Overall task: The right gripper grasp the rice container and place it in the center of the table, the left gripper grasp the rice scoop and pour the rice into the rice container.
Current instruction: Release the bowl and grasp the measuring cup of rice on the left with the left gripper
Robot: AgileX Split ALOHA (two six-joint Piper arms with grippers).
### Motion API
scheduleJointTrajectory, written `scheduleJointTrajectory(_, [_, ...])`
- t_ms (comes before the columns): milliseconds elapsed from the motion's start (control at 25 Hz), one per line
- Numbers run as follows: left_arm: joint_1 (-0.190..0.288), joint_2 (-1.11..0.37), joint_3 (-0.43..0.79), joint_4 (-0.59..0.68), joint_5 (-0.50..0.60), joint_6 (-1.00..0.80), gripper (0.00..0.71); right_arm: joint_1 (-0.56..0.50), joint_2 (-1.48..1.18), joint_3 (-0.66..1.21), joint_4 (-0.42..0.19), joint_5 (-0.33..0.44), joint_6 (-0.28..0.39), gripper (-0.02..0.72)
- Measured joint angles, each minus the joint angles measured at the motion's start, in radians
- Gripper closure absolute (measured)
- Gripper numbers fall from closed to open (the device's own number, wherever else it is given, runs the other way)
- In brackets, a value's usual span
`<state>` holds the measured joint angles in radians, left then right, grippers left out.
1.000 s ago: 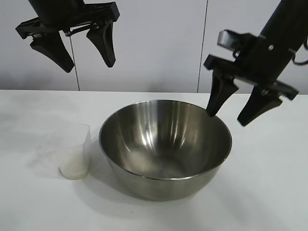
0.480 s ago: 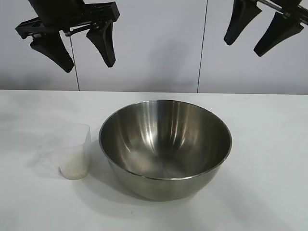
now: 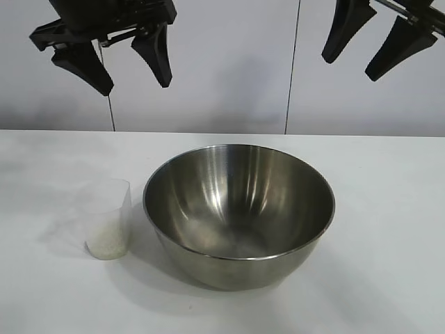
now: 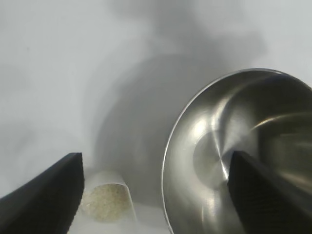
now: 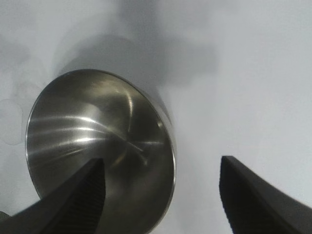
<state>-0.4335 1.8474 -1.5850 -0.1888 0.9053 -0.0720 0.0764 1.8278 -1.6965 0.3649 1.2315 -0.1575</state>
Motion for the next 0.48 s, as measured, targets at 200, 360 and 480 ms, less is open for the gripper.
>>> scheduleJointTrajectory(200, [0.0, 0.0, 0.0, 0.0, -0.028, 0.0, 0.123, 0.0, 0.0, 0.0, -0.012, 0.0, 0.0, 0.239])
scheduleJointTrajectory(360, [0.0, 0.0, 0.0, -0.002, -0.041, 0.0, 0.123, 0.0, 0.0, 0.012, -0.013, 0.0, 0.003, 0.239])
scheduleJointTrajectory(480, [0.0, 0.0, 0.0, -0.013, -0.038, 0.0, 0.123, 0.0, 0.0, 0.053, -0.013, 0.0, 0.004, 0.239])
